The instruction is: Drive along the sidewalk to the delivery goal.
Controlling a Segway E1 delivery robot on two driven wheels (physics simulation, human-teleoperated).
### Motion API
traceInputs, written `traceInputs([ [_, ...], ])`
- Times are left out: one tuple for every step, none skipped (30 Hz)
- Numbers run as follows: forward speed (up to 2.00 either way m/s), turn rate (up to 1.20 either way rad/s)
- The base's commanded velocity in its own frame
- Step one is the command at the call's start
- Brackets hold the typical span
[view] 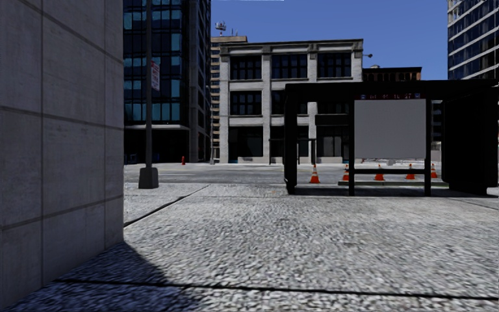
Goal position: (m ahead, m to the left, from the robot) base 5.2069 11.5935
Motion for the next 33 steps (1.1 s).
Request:
traceInputs([
  [2.00, 0.37],
  [2.00, 0.37],
  [2.00, 0.38],
  [2.00, 0.39],
  [2.00, 0.39],
  [2.00, 0.39],
  [2.00, 0.39],
  [2.00, 0.39],
  [2.00, 0.39],
  [2.00, 0.39],
  [2.00, 0.39],
  [2.00, 0.39],
  [2.00, 0.39],
  [2.00, 0.39],
  [2.00, 0.39],
  [2.00, 0.39],
  [2.00, 0.40],
  [2.00, 0.40],
  [2.00, 0.44],
  [2.00, 0.46],
  [2.00, 0.48],
  [2.00, 0.48],
  [2.00, 0.52],
  [2.00, 0.54],
  [2.00, 0.54],
  [2.00, 0.54],
  [2.00, 0.55],
  [2.00, 0.55],
  [2.00, 0.56],
  [2.00, 0.56],
  [2.00, 0.57],
  [2.00, 0.59],
  [2.00, 0.62],
])
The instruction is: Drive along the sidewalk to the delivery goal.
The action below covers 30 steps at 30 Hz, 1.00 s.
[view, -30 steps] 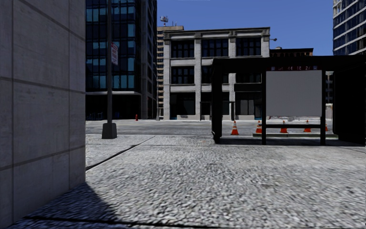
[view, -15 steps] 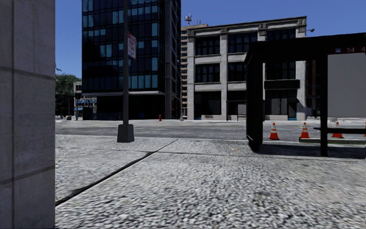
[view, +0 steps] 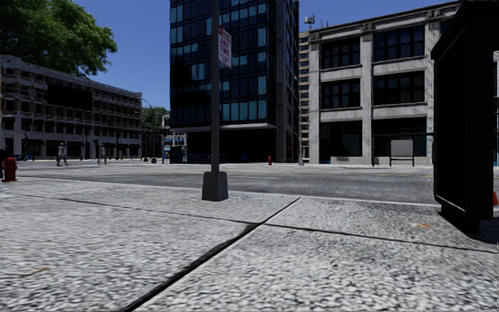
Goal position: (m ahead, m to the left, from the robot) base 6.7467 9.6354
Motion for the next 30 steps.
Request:
traceInputs([
  [2.00, 0.62],
  [2.00, 0.62],
  [2.00, 0.63],
  [2.00, 0.63],
  [2.00, 0.64],
  [2.00, 0.64],
  [2.00, 0.64],
  [2.00, 0.64],
  [2.00, 0.64],
  [2.00, 0.66],
  [2.00, 0.68],
  [2.00, 0.70],
  [2.00, 0.70],
  [2.00, 0.71],
  [2.00, 0.72],
  [2.00, 0.72],
  [2.00, 0.72],
  [2.00, 0.72],
  [2.00, 0.72],
  [2.00, 0.73],
  [2.00, 0.73],
  [2.00, 0.73],
  [2.00, 0.73],
  [2.00, 0.73],
  [2.00, 0.73],
  [2.00, 0.73],
  [2.00, 0.73],
  [2.00, 0.73],
  [2.00, 0.73],
  [2.00, 0.73],
])
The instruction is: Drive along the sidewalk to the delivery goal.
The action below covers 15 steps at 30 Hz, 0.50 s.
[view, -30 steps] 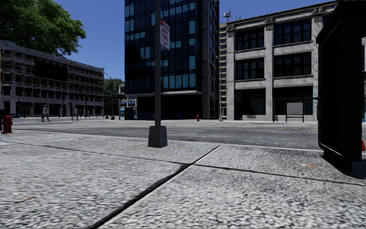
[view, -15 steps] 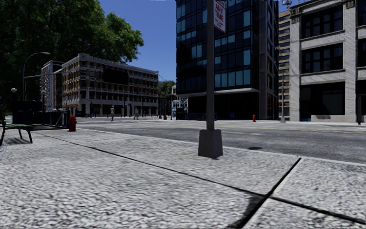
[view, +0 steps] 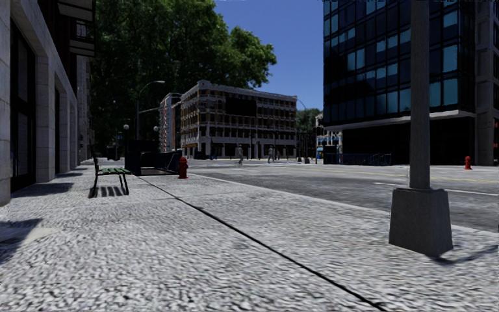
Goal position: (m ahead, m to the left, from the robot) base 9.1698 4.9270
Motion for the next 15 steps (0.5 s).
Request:
traceInputs([
  [2.00, 0.73],
  [2.00, 0.73],
  [2.00, 0.67],
  [2.00, 0.00],
  [2.00, 0.00],
  [2.00, 0.00],
  [2.00, 0.00],
  [2.00, 0.00],
  [2.00, 0.00],
  [2.00, 0.00],
  [2.00, 0.00],
  [2.00, 0.00],
  [2.00, 0.00],
  [2.00, 0.00],
  [2.00, 0.00],
])
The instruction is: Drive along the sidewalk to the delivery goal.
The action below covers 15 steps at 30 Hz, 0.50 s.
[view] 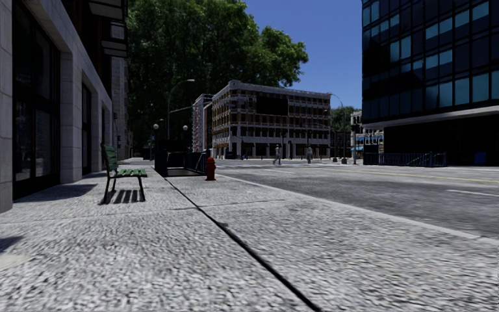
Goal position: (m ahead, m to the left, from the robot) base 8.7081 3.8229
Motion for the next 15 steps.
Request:
traceInputs([
  [2.00, 0.00],
  [2.00, 0.00],
  [2.00, 0.00],
  [2.00, 0.00],
  [2.00, 0.00],
  [2.00, 0.00],
  [2.00, 0.00],
  [2.00, 0.00],
  [2.00, 0.00],
  [2.00, 0.00],
  [2.00, 0.00],
  [2.00, 0.00],
  [2.00, 0.00],
  [2.00, 0.00],
  [2.00, 0.00],
])
